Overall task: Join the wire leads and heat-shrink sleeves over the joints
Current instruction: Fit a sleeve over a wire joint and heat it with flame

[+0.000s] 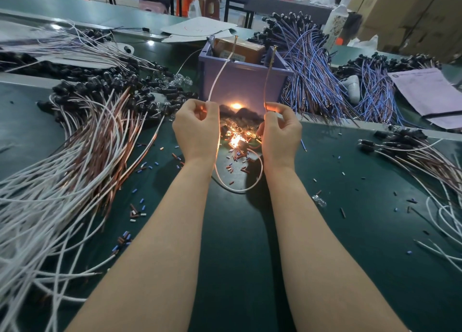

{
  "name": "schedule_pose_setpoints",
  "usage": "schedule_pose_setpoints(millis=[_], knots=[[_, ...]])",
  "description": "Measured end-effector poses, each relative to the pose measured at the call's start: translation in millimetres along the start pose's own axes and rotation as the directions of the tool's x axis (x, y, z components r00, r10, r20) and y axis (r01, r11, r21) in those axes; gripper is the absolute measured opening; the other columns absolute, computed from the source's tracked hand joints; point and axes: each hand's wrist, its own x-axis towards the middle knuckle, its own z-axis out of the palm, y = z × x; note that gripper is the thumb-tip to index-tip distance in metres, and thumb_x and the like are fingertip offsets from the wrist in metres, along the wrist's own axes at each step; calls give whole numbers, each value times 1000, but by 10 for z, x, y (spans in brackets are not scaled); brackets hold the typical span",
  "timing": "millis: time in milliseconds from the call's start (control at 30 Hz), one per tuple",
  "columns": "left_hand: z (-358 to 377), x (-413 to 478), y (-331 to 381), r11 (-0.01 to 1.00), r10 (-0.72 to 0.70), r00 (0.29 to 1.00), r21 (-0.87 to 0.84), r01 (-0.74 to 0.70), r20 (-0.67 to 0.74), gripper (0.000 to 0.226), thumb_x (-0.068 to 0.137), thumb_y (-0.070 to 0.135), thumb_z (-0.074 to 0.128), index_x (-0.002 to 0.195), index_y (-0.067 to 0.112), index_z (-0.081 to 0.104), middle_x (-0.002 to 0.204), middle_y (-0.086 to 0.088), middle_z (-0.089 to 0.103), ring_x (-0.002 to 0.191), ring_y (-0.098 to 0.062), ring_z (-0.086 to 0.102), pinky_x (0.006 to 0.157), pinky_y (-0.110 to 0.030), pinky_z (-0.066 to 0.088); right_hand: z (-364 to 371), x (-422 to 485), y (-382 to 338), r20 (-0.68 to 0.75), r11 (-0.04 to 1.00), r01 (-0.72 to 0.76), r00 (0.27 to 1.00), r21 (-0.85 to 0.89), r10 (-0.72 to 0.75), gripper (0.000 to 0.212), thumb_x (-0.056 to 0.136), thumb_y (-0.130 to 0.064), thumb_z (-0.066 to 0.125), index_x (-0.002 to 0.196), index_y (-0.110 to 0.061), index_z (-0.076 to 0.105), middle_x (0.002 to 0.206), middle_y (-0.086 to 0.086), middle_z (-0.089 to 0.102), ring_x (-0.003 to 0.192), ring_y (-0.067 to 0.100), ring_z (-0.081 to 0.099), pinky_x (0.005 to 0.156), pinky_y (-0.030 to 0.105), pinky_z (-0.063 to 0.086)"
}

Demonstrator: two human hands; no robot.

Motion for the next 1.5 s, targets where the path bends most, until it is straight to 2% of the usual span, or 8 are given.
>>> schedule_pose_setpoints(millis=[400,633,800,933,1133,1267,1367,1500], knots=[[25,-98,48,962,213,970,147,-230,121,17,91,18,57,74,14,55,59,16,48,51,2,46,55,-3,37,-3,3,7,4,1000,-23,1000,-1,23,19,89,-6,49,84,-22,56,63,-1,54,57,11,51,61,27,45],[56,-124,76,957,210,928,129,-260,308,21,89,19,55,69,16,58,57,9,56,57,-11,56,60,-23,47,-15,-10,-16,2,999,-33,999,-22,33,17,88,-4,48,81,-19,54,65,5,56,64,20,52,66,36,44],[42,-150,176,1000,23,770,-23,-11,638,31,86,2,43,74,16,68,60,5,66,49,-1,53,51,-15,42,-107,8,-124,41,988,-137,989,-72,140,18,90,-6,46,78,-19,49,72,6,59,71,25,58,71,41,52],[36,-158,210,993,-7,679,85,-81,734,39,84,-8,39,88,16,70,92,-3,68,77,-7,60,76,-22,49,-308,9,-216,118,937,-331,932,-116,344,14,94,-5,44,82,-12,48,69,7,58,49,14,54,39,16,43],[29,-179,231,716,-190,732,602,-353,655,30,84,26,61,112,16,60,113,-6,57,97,-25,58,89,-33,48,-616,-125,-249,211,861,-408,852,-304,479,17,91,2,51,78,-7,50,70,10,51,51,18,48,50,26,52],[48,-249,308,582,-218,768,712,-393,602,33,86,25,61,117,16,58,120,-7,60,108,-28,57,88,-36,49,-569,-212,-318,267,837,-415,813,-358,517,18,93,0,49,77,-8,48,74,18,57,60,25,57,48,24,55],[101,-308,364,519,-245,774,754,-403,583,32,88,20,59,120,16,57,123,-9,59,111,-31,57,83,-36,45,-436,-254,-338,278,858,-297,858,-419,433,24,95,1,40,75,-13,45,81,19,61,69,28,62,63,34,56],[64,-276,472,556,-197,824,753,-352,531,28,92,22,55,119,14,55,122,-12,59,111,-35,56,81,-37,43,-365,-265,-390,273,941,-334,902,-49,334,29,97,6,30,82,-11,47,74,13,61,58,15,62,58,21,55]])
